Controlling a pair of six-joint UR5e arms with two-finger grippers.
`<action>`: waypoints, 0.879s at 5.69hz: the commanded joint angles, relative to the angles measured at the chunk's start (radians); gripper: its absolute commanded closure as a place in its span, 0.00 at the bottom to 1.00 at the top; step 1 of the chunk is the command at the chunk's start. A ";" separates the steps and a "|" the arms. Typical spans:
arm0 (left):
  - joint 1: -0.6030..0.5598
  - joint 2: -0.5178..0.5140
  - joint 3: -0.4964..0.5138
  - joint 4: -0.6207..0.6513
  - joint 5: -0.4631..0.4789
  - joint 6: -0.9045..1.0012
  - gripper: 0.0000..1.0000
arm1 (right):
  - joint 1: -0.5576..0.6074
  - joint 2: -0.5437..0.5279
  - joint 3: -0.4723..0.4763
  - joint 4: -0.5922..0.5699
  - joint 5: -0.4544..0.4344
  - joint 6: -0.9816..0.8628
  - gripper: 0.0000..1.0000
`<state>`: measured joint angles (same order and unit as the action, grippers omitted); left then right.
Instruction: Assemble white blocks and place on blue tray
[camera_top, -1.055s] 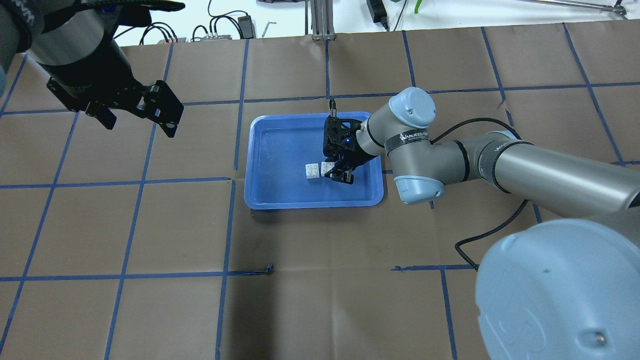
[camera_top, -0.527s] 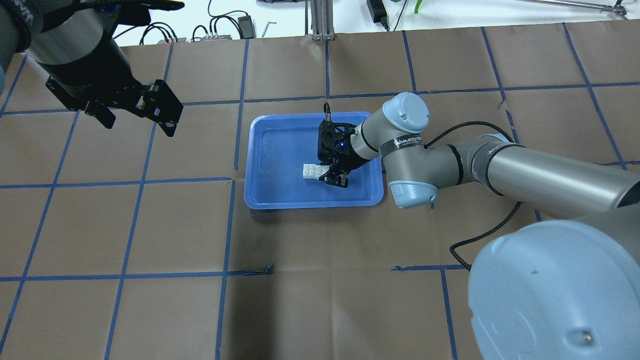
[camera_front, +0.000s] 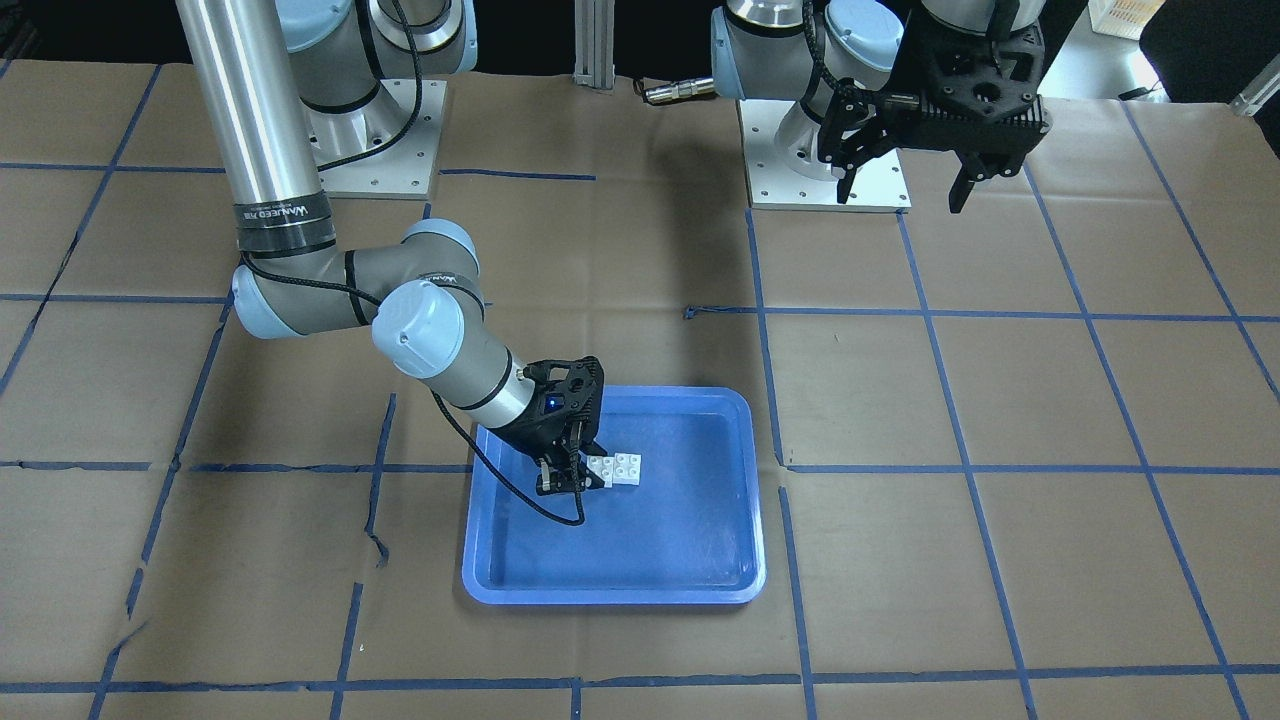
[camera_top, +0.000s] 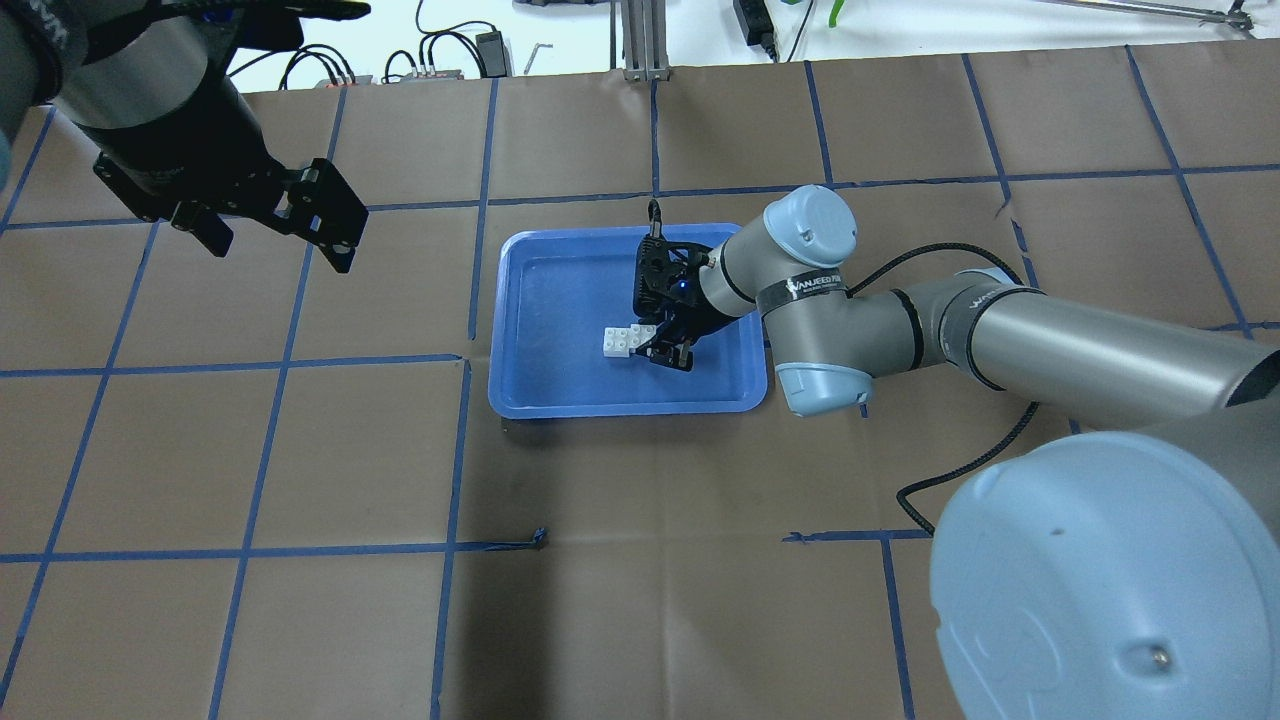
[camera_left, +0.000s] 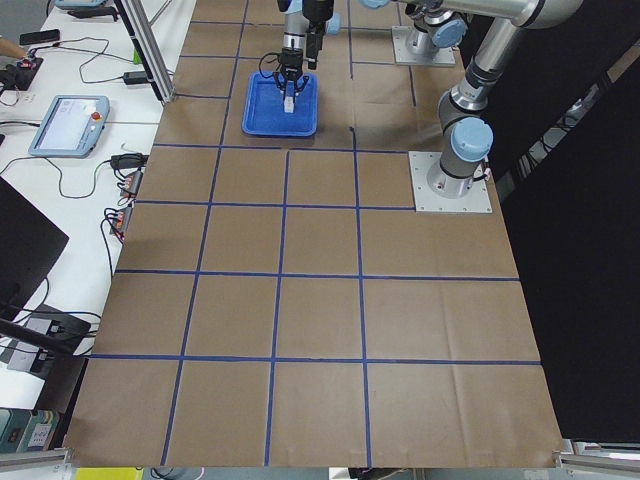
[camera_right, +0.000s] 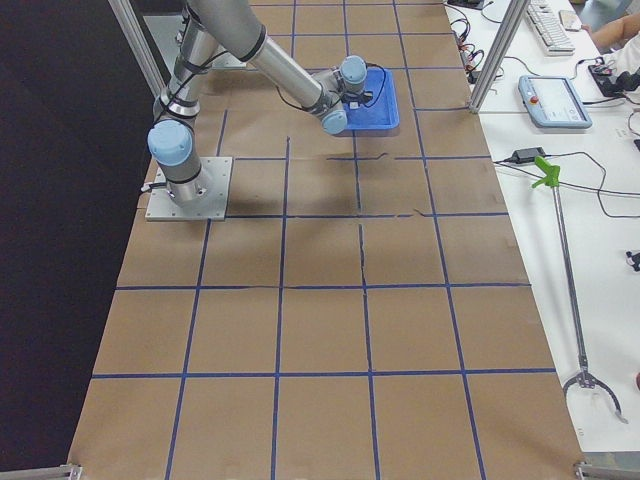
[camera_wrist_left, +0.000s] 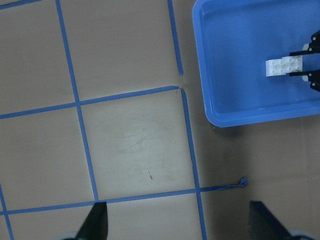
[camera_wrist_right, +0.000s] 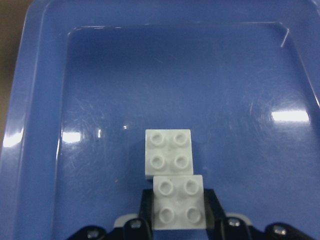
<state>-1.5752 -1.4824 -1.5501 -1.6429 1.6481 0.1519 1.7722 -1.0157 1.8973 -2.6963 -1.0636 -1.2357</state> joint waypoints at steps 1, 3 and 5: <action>-0.003 0.001 -0.001 0.000 -0.001 0.000 0.01 | 0.000 0.000 0.003 0.001 0.001 0.002 0.82; -0.011 -0.007 -0.005 0.008 -0.001 -0.002 0.01 | 0.000 0.000 0.005 0.006 0.001 0.004 0.82; -0.012 -0.009 -0.010 0.008 0.001 -0.002 0.01 | 0.000 0.000 0.005 0.007 0.001 0.004 0.82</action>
<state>-1.5870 -1.4887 -1.5584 -1.6355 1.6480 0.1503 1.7717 -1.0156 1.9020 -2.6895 -1.0630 -1.2319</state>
